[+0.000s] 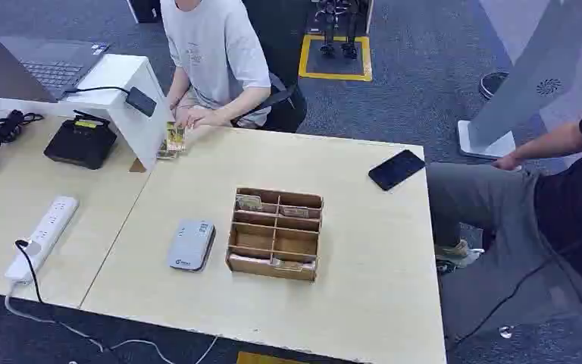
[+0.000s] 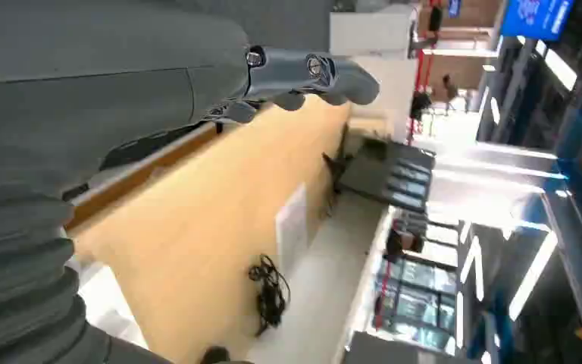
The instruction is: Pass the card to the sensor for recognition and then transmit it.
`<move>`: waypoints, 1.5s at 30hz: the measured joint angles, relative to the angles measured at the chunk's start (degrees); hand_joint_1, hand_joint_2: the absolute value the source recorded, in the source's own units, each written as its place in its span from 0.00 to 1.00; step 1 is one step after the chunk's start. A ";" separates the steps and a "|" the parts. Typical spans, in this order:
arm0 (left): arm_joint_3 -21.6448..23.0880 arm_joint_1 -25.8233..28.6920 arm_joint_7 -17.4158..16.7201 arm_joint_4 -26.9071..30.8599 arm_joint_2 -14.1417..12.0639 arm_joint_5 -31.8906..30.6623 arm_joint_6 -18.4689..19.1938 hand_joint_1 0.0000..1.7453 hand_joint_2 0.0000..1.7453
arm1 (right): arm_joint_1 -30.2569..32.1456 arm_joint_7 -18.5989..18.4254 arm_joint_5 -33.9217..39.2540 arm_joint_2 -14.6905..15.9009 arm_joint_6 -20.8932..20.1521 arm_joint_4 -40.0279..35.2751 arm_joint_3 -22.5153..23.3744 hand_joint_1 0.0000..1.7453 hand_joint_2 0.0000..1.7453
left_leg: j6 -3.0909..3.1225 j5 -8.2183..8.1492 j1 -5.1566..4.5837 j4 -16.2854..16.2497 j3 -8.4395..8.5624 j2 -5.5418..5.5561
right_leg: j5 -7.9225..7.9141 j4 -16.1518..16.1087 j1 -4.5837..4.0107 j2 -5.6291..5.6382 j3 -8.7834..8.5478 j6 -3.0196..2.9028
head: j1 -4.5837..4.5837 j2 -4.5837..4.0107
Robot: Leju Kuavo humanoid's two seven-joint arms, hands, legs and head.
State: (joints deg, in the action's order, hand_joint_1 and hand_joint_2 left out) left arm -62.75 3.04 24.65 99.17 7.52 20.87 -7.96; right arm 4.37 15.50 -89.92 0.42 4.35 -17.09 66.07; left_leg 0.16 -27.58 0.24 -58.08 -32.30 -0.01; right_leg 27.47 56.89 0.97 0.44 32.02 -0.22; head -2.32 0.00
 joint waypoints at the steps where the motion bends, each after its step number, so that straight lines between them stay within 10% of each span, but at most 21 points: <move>1: 0.85 0.18 0.53 0.43 -0.15 0.78 -0.35 0.00 1.00 | 0.02 0.02 -0.07 -0.04 -0.02 -0.07 0.07 0.00 1.00 | 0.00 0.00 0.00 0.00 0.00 -0.01 | 0.00 0.00 0.00 0.02 0.00 0.00 | 0.03 0.00; 10: 4.73 1.70 2.76 2.36 -0.92 1.46 1.05 0.00 1.00 | 0.06 0.13 -0.09 -0.35 -0.35 -0.31 0.77 0.00 1.00 | 0.00 0.00 0.01 -0.01 0.05 -0.03 | 0.00 0.00 -0.01 0.04 0.04 0.00 | 0.02 0.00; 21: 29.50 5.47 10.76 7.39 -10.78 -30.56 1.70 0.00 1.00 | -0.22 0.72 -0.09 -1.05 -2.45 -1.31 0.81 0.00 1.00 | -0.05 0.05 0.01 -0.02 0.07 -0.02 | -0.04 0.01 -0.02 0.03 0.03 -0.05 | 0.02 0.00; 25: 41.86 4.24 4.13 6.74 -17.27 -60.74 -9.01 0.00 1.00 | -1.38 0.55 -0.09 -0.87 -1.71 -0.14 -0.59 0.00 1.00 | -0.02 0.07 0.03 -0.03 0.05 -0.02 | -0.06 0.01 -0.04 0.03 0.02 -0.07 | 0.07 0.00; 28: 48.31 2.29 -1.47 4.63 -21.71 -70.67 -14.06 0.00 1.00 | -1.75 0.52 -0.09 -0.70 -1.33 0.76 -1.31 0.00 1.00 | -0.08 0.11 0.04 -0.03 0.05 -0.03 | -0.10 0.02 -0.04 0.06 0.04 -0.11 | 0.00 0.00; 33: 55.94 -1.34 -5.63 0.14 -27.54 -75.49 -16.76 0.00 1.00 | -2.22 -0.07 -0.09 -0.31 -1.11 2.03 -2.45 0.00 1.00 | -0.08 0.13 0.04 -0.03 0.03 -0.02 | -0.09 0.02 -0.05 0.05 0.05 -0.11 | 0.05 0.00; 45: 62.86 -5.40 -8.85 -5.23 -31.56 -78.73 -18.64 0.00 1.00 | -2.51 -0.24 -0.09 0.39 -0.81 3.32 -4.24 0.00 1.00 | -0.08 0.12 0.04 -0.03 -0.01 -0.03 | -0.09 0.01 -0.05 0.05 0.07 -0.11 | 0.05 0.00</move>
State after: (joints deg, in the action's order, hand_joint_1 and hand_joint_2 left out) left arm 0.11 -2.36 15.80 93.94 -24.04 -57.86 -26.60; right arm 1.86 15.26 -90.01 0.81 3.54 -13.77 61.83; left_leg 0.08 -27.46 0.28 -58.11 -32.30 -0.04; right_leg 27.38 56.90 0.92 0.49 32.09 -0.33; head -2.27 0.00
